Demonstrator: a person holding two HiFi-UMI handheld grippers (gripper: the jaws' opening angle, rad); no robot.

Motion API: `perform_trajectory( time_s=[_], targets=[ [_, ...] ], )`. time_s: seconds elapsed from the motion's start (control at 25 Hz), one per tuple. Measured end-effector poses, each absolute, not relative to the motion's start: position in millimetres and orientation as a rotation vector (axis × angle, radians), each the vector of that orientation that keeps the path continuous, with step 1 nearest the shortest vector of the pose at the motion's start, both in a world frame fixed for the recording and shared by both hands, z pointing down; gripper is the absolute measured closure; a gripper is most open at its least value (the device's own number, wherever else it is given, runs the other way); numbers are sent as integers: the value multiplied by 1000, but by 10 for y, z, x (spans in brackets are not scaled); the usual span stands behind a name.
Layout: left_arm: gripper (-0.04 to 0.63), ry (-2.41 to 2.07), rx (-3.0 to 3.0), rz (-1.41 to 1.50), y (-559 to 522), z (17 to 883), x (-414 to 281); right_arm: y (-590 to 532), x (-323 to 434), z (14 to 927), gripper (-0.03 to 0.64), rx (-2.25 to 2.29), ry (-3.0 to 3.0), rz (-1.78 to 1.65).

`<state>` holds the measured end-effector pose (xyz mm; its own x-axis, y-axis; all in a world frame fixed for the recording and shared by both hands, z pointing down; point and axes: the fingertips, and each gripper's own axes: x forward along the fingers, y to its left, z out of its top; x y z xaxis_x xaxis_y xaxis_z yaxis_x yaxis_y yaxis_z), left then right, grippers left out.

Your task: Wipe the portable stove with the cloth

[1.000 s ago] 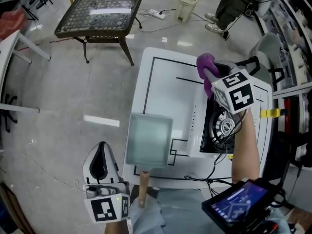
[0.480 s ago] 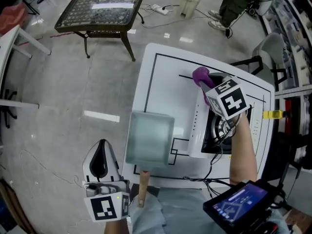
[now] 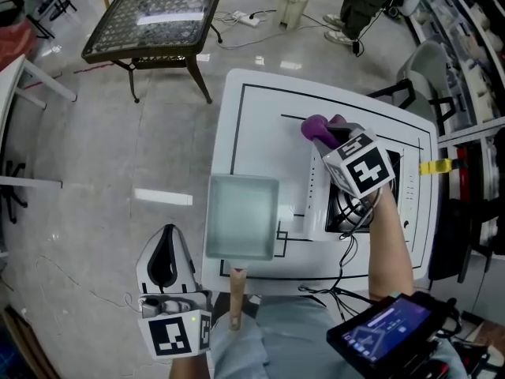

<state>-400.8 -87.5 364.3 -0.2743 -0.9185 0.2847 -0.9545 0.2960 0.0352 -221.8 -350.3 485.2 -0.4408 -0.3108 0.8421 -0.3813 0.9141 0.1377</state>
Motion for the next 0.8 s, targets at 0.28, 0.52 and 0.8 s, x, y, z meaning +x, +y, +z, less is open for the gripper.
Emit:
perform_trajectory(
  time_s=[0.28,0.52,0.8],
  targets=[
    [577,-2309,1745,207,-742,3578,-3977,-3282,-2148,4846,505,499,-2056,105],
    [577,-2302,1764,207,-635,3551,-3938,-3088,-2087,4864,505,493,-2052,130],
    [577,-2292,1796,210,-512,3504,-3913,-2870,-2033,4865,505,495,-2045,146]
  ],
)
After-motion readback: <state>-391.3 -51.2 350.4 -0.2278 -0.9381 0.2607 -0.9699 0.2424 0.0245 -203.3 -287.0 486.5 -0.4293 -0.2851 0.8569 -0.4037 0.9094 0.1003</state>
